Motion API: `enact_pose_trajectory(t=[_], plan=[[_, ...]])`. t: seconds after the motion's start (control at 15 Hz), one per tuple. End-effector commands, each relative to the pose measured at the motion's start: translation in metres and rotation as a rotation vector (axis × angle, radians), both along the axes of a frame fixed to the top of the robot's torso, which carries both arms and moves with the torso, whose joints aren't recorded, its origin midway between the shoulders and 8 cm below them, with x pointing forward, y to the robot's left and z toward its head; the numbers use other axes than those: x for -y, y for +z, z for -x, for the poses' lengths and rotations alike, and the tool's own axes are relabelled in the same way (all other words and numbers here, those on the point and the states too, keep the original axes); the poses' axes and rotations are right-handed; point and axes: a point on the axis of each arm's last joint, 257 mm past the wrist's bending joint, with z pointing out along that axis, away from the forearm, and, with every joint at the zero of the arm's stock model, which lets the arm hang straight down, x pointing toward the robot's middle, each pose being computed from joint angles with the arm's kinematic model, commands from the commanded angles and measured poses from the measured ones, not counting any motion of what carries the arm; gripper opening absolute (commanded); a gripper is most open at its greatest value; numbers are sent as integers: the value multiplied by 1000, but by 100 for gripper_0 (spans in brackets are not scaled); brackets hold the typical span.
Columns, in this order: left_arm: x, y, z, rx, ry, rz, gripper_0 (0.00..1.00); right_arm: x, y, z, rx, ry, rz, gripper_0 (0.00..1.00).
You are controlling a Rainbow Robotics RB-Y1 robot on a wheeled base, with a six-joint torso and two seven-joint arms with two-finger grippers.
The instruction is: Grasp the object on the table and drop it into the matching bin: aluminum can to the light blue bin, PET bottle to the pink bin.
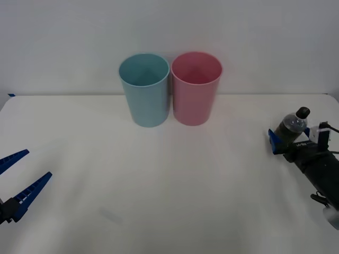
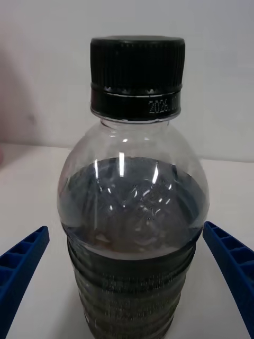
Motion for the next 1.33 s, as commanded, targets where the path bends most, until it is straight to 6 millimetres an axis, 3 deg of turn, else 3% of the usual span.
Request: enact_pose_trajectory(t=[0.07, 0.27, 0.33, 0.4, 0.47, 0.53, 1.0, 1.33], plan=[[0, 0, 0, 0, 0, 0, 100, -1, 0, -7, -4, -5, 8, 100], [0, 0, 0, 0, 0, 0, 100, -1, 1, -11, -6, -14, 19, 100], [0, 0, 0, 0, 0, 0, 100, -1, 0, -11, -6, -15, 19, 93], [0, 0, 0, 0, 0, 0, 100, -1, 1, -11, -4, -15, 16, 27], [0, 0, 0, 0, 0, 0, 100, -1, 2, -11, -3, -15, 18, 6], [0, 0, 0, 0, 0, 0, 100, -1, 2, -11, -3, -15, 19, 0], [0, 0, 0, 0, 0, 0, 100, -5, 4, -10, 7, 4, 21, 0], [0, 0, 0, 0, 0, 0, 100, -31, 23, -4, 63, 103, -1, 0]])
